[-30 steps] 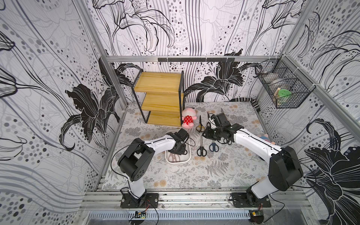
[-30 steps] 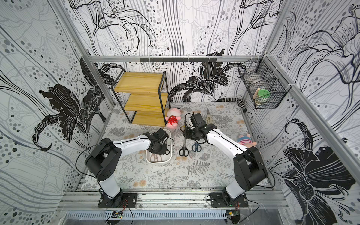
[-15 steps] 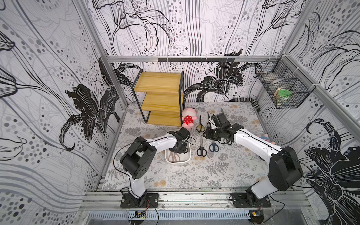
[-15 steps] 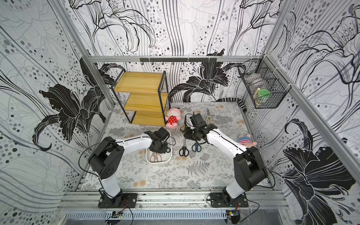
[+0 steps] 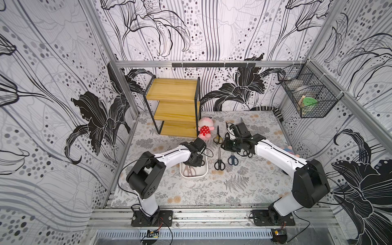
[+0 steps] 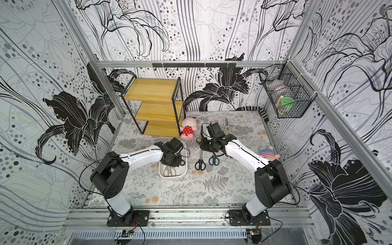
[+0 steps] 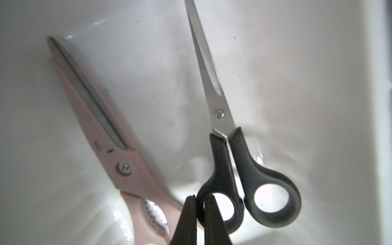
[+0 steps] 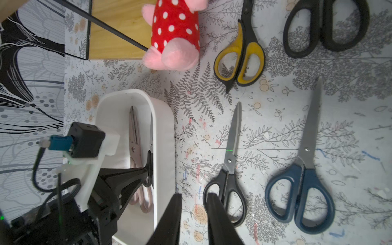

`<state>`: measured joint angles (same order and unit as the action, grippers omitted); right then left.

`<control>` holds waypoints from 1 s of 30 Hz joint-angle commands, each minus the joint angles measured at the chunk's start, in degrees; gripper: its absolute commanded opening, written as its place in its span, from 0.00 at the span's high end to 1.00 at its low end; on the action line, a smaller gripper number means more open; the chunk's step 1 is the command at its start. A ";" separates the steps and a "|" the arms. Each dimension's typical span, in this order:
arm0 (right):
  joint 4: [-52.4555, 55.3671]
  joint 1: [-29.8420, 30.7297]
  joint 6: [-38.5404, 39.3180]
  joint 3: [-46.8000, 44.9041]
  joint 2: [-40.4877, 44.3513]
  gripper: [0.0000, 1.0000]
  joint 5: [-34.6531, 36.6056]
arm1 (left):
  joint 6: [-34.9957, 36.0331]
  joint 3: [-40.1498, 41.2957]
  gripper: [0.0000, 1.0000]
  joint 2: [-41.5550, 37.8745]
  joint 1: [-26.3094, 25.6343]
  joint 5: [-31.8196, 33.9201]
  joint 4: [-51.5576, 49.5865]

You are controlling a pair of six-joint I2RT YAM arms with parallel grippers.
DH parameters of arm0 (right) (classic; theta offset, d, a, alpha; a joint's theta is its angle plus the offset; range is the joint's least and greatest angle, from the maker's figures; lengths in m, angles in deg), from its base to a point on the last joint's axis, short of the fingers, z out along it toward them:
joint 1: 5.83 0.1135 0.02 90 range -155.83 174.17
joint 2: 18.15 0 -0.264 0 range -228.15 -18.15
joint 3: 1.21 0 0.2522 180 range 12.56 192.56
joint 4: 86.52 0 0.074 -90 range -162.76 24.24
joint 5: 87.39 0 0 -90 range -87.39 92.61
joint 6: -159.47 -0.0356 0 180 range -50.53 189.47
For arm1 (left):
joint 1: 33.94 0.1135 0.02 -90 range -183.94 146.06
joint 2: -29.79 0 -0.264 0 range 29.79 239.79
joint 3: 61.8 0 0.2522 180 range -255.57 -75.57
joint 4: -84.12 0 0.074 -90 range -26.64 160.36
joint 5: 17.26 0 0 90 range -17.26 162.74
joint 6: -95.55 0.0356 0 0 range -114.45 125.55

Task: Take the scissors out of the storage box
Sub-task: Pick up the scissors from the storage box.

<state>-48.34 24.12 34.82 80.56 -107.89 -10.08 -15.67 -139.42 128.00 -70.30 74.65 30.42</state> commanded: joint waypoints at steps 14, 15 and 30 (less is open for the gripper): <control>-13.77 3.36 4.07 -0.65 -4.92 0.55 -21.94 | -7.46 3.73 1.00 -13.90 3.30 -6.25 8.82; -13.88 3.42 4.19 -0.75 -5.21 0.53 -22.07 | -7.55 3.74 1.00 -14.25 3.32 -6.22 9.33; -14.58 4.92 4.87 0.69 -8.70 0.65 -22.82 | -9.81 4.18 1.00 -15.44 3.49 -8.94 13.40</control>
<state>-62.11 28.71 39.12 80.72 -115.87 -32.39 -24.74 -135.68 113.55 -66.89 66.47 40.52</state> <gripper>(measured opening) 0.358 0.089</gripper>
